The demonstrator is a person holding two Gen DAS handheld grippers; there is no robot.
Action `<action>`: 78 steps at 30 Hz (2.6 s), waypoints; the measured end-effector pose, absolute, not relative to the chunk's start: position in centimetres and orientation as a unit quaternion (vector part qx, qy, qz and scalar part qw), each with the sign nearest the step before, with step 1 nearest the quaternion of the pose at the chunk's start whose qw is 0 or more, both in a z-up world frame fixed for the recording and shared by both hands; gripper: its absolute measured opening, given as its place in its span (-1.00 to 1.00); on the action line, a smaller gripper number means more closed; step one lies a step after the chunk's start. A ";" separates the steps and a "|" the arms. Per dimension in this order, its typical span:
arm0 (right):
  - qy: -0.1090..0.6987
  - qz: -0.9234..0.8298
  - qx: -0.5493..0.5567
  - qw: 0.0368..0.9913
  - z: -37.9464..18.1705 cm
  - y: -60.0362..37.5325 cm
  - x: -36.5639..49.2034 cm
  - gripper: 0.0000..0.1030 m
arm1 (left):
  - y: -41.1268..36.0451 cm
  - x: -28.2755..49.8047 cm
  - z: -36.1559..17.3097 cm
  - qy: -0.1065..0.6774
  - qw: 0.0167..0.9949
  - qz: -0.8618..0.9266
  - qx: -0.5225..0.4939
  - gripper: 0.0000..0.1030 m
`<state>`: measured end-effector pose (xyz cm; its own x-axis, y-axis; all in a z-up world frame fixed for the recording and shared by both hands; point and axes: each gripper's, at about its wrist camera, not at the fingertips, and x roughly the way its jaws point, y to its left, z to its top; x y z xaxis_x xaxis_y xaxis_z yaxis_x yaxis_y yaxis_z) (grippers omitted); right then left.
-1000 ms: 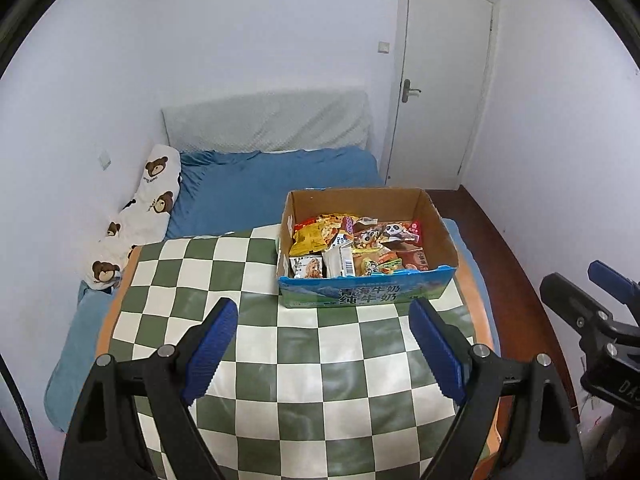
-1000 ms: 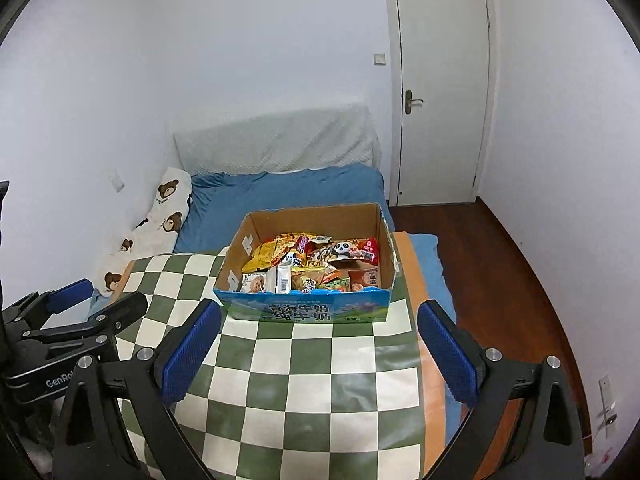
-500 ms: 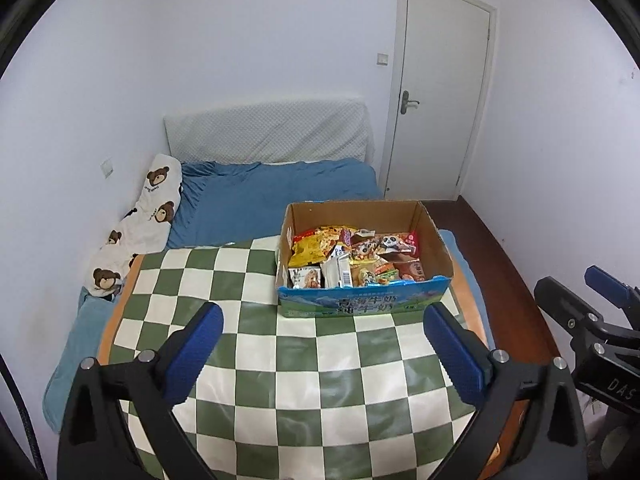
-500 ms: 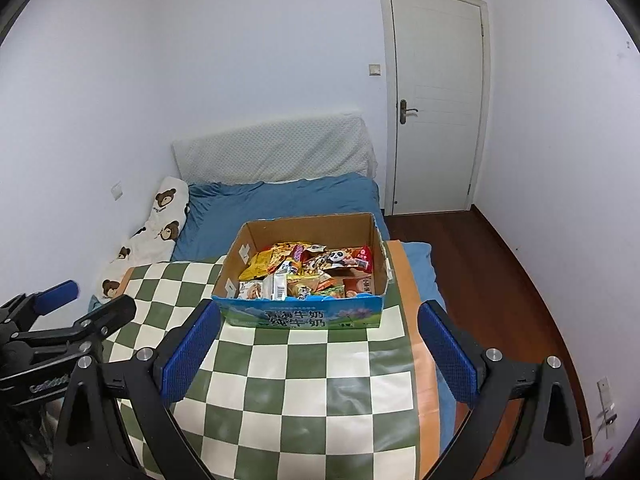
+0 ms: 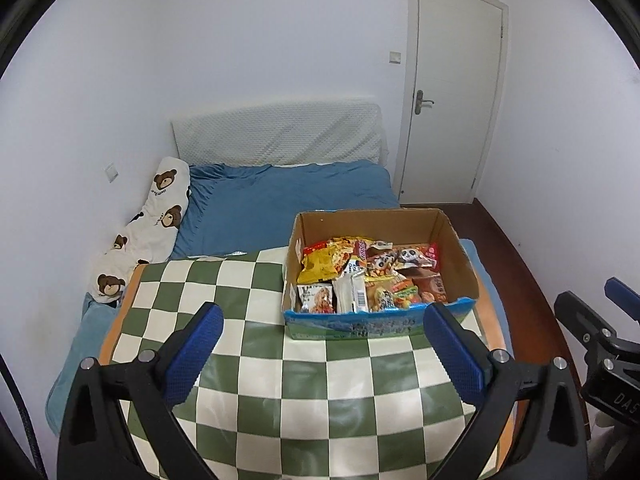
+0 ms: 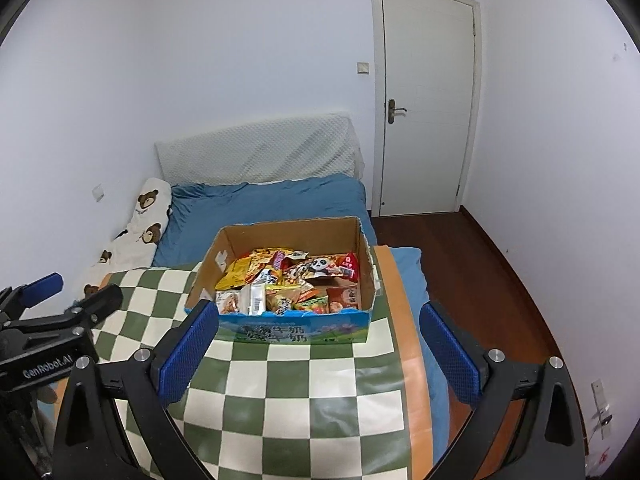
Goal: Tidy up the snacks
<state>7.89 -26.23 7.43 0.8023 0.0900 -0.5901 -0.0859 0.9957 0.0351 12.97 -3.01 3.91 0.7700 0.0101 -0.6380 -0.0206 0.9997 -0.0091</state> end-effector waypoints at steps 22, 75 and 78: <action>0.335 0.013 0.003 0.942 3.4 -26.1 14.6 0.99 | -4.3 18.7 1.1 0.375 0.927 0.001 0.000 0.99; 0.332 0.007 0.008 0.943 4.0 -25.8 13.8 0.99 | -4.5 18.3 1.7 0.368 0.930 0.000 0.000 0.99; 0.332 0.008 0.009 0.943 3.9 -25.8 13.8 0.99 | -4.5 18.3 1.7 0.367 0.930 0.002 0.002 0.99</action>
<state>13.78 -25.76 3.89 0.7791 0.0209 -0.6265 -0.0083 0.9997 0.0230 18.28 -4.52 1.69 0.7307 0.0053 -0.6827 -0.0018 1.0000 0.0059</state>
